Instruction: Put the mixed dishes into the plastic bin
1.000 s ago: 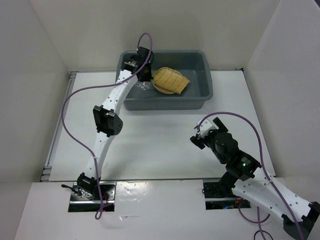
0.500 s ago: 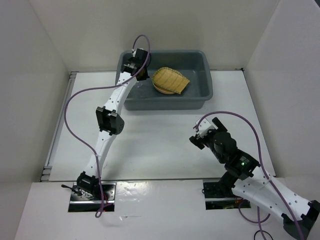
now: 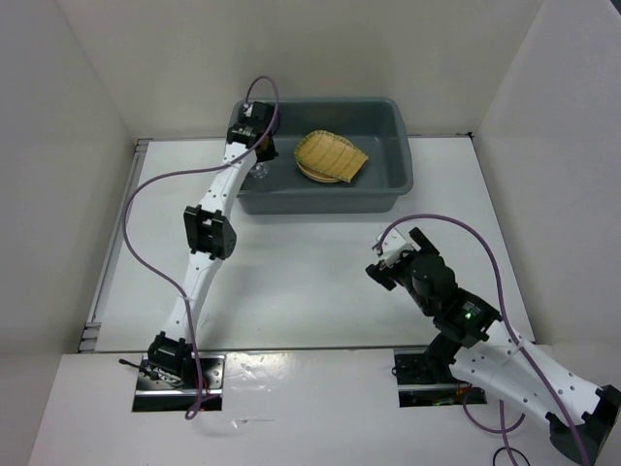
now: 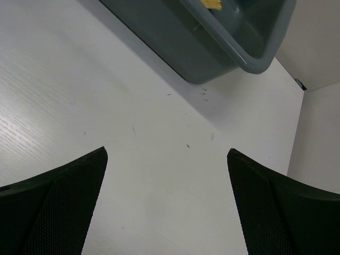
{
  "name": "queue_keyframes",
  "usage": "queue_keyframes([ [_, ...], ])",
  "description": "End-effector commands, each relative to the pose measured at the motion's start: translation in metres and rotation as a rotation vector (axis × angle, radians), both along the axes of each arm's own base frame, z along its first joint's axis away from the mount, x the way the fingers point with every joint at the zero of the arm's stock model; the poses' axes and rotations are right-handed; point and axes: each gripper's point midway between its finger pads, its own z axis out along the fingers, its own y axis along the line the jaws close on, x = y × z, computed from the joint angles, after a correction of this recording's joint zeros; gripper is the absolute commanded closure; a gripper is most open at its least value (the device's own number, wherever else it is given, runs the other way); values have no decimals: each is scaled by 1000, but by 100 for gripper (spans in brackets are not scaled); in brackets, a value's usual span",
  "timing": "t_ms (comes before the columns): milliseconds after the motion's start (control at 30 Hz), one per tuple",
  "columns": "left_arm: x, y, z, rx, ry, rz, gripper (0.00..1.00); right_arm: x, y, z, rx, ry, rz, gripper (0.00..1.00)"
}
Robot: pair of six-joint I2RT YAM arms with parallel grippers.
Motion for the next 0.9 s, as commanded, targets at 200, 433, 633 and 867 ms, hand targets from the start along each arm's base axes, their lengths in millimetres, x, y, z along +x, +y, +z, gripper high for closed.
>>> queue_keyframes([
  [200,24,2,72,-75,-206,4,26,2,1,1,13,-9,-16,2],
  [433,9,9,244,-71,-572,34,0,3,2,-3,0,4,-16,2],
  [633,-61,81,363,168,-778,396,0,7,-5,-1,2,-8,-54,2],
  [867,-148,168,327,69,-510,696,0,13,-40,20,47,-83,-173,2],
])
